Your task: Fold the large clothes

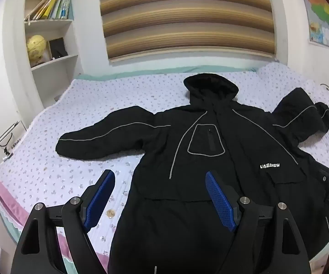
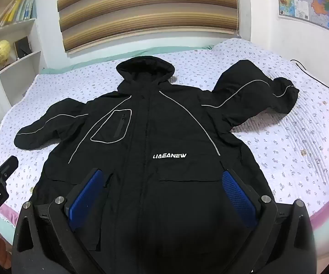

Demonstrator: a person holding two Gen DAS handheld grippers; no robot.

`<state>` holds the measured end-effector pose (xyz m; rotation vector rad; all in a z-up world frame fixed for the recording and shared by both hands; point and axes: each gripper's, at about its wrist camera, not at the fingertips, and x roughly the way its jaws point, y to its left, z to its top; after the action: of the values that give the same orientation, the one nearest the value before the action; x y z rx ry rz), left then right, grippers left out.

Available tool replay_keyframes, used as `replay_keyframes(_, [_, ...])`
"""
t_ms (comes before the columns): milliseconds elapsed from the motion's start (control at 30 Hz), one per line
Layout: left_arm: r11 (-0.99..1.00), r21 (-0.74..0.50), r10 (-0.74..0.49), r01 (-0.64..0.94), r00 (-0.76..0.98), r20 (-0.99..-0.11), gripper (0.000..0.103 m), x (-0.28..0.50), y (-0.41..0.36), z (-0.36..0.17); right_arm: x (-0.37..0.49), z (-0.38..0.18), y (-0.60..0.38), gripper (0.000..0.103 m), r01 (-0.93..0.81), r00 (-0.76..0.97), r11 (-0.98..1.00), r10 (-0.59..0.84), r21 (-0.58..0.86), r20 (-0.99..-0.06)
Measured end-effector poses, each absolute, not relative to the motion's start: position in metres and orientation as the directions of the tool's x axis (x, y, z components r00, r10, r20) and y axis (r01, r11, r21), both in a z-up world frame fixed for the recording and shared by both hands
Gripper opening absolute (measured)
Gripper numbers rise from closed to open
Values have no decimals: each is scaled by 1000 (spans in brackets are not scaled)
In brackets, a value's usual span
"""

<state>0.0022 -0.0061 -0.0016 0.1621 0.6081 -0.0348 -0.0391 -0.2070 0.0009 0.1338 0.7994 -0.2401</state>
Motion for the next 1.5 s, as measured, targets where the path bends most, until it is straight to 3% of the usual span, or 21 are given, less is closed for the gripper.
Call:
replay_keyframes(900, [980, 148, -7, 132, 770, -638, 82, 18, -32, -19, -22, -13, -224, 103, 274, 661, 960, -150, 51, -736])
replay_keyframes(1133, [971, 161, -16, 175, 723, -691, 82, 36, -54, -35, -18, -17, -243, 103, 296, 654, 953, -153, 65, -741])
replay_keyframes(1333, [963, 118, -75, 242, 665, -743, 83, 56, -92, -47, -19, -21, -276, 103, 328, 653, 942, -174, 68, -737])
replay_keyframes(1400, [951, 75, -130, 298, 610, -781, 83, 68, -114, -50, -21, -21, -295, 103, 345, 653, 936, -192, 62, -733])
replay_keyframes(1500, [917, 14, -253, 398, 610, -751, 82, 81, -152, -42, -24, -19, -342, 103, 402, 644, 914, -245, 49, -725])
